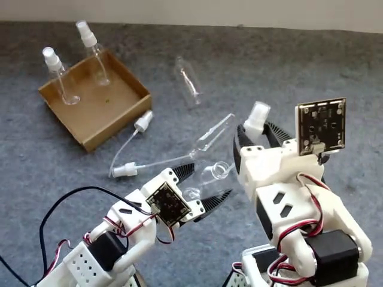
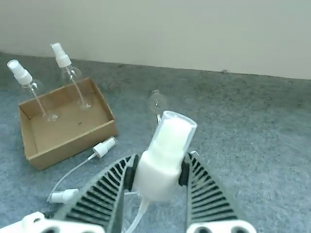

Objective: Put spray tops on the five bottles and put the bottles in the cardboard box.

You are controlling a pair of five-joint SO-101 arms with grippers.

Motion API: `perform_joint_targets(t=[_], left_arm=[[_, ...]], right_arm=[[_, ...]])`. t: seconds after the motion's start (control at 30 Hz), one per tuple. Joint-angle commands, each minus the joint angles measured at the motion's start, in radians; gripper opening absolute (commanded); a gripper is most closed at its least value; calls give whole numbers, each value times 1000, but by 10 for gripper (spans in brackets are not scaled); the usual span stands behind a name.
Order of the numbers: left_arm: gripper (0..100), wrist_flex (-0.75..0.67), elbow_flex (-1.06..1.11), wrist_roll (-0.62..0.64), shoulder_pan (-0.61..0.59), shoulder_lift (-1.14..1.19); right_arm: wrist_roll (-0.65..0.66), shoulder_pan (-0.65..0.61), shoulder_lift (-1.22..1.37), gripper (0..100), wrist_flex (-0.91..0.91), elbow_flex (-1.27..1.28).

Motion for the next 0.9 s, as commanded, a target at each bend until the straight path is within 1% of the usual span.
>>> perform_joint_targets(t=[0.0,0.2,0.33,0.43,0.63,0.8,0.87], left_arm=[[154,-28,-18,11,-24,-13],[154,-28,-18,11,-24,-13],[154,-28,-19,11,-24,-13],[154,-28,-19,11,-24,-13],[154,-28,-19,11,-24,-13],[154,-28,-19,11,-24,-13],[154,-28,-19,11,-24,-13]], right_arm=[[9,-19,-2,56,50,-7],[9,-27,-21,56,104,-7],[14,-119,-133,57,94,28],[15,-156,-229,58,70,117],[17,-160,-410,59,-4,340],[18,-160,-532,60,-33,472],[18,-160,-555,76,-44,515]])
